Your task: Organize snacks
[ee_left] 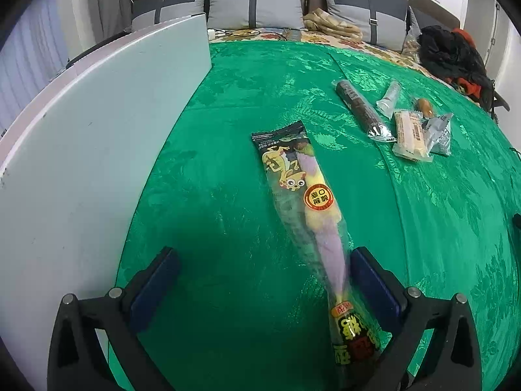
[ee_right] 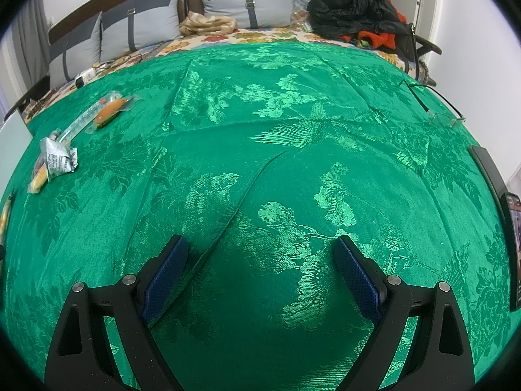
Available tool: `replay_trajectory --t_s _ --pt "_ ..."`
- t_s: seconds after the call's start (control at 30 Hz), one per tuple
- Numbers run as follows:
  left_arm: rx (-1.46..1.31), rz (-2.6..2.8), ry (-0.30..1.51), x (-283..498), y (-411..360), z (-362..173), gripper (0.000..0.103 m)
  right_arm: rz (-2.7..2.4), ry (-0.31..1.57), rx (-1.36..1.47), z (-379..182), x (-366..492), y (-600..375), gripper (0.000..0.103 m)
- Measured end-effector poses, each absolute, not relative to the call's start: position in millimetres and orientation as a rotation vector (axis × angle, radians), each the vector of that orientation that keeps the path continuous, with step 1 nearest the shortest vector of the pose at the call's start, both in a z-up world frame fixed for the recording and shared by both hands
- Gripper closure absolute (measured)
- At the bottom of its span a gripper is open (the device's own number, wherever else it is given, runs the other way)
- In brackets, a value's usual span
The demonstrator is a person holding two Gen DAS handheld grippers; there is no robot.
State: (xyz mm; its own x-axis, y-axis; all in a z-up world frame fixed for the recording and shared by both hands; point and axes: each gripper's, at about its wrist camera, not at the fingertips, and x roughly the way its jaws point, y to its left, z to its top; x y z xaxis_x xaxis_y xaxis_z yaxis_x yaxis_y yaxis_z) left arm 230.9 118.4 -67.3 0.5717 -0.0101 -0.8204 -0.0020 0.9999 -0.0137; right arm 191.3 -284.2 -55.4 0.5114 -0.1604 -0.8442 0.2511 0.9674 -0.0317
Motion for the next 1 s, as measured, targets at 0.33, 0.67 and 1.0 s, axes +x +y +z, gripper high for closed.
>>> replay_trajectory --t_s 0.33,0.67,1.0 --pt "-0.014 -0.004 0.962 231 118 -68 0.000 -0.248 1.004 0.099 -55 191 -284 0.009" --pt "-0.016 -0.017 1.035 235 119 -64 0.004 -0.207 1.023 0.089 -55 194 -282 0.009" --pt "0.037 -0.121 1.034 220 101 -50 0.087 0.377 1.022 0.003 -35 299 -136 0.012"
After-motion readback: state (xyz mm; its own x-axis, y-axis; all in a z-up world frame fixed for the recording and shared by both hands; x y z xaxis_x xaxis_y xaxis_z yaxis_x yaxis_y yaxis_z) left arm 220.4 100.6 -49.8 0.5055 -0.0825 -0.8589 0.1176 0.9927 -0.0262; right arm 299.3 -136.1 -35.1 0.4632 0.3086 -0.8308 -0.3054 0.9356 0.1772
